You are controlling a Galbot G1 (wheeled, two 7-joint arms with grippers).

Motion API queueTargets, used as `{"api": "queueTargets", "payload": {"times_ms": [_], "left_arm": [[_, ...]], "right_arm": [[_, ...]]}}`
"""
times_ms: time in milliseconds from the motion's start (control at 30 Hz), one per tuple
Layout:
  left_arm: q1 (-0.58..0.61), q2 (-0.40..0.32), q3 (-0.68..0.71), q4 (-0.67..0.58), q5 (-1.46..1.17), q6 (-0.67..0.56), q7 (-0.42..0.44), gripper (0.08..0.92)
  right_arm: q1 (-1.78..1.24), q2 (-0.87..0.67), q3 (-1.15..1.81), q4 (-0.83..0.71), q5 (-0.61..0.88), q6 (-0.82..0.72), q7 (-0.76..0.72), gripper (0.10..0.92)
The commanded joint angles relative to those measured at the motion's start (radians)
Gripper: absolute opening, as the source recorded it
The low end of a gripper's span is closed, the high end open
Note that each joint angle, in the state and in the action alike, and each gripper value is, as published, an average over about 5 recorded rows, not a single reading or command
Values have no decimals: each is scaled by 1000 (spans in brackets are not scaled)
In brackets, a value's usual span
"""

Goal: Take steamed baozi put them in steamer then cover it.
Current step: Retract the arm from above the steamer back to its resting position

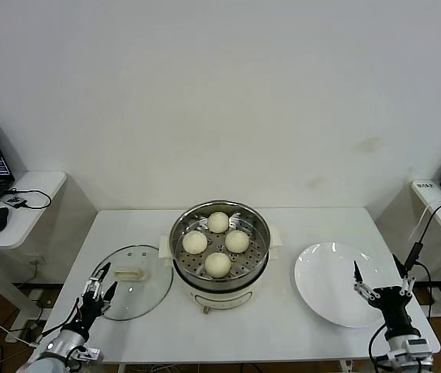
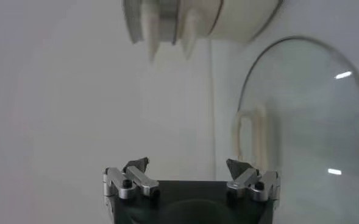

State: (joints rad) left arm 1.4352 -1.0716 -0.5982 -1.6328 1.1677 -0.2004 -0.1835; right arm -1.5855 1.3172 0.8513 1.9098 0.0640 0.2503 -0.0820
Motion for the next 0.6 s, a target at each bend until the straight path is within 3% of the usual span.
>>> {"api": "queueTargets", "payload": {"times_ms": [33,600], "left_arm": [[-78,8,47,47,56,-4,8,823],[-236,-19,107,215,62,-15,-1,823]], "right_arm": [[-25,20,21,-1,-12,12,5,823],[-60,34,35,-6,-29,35,-2,823]]}}
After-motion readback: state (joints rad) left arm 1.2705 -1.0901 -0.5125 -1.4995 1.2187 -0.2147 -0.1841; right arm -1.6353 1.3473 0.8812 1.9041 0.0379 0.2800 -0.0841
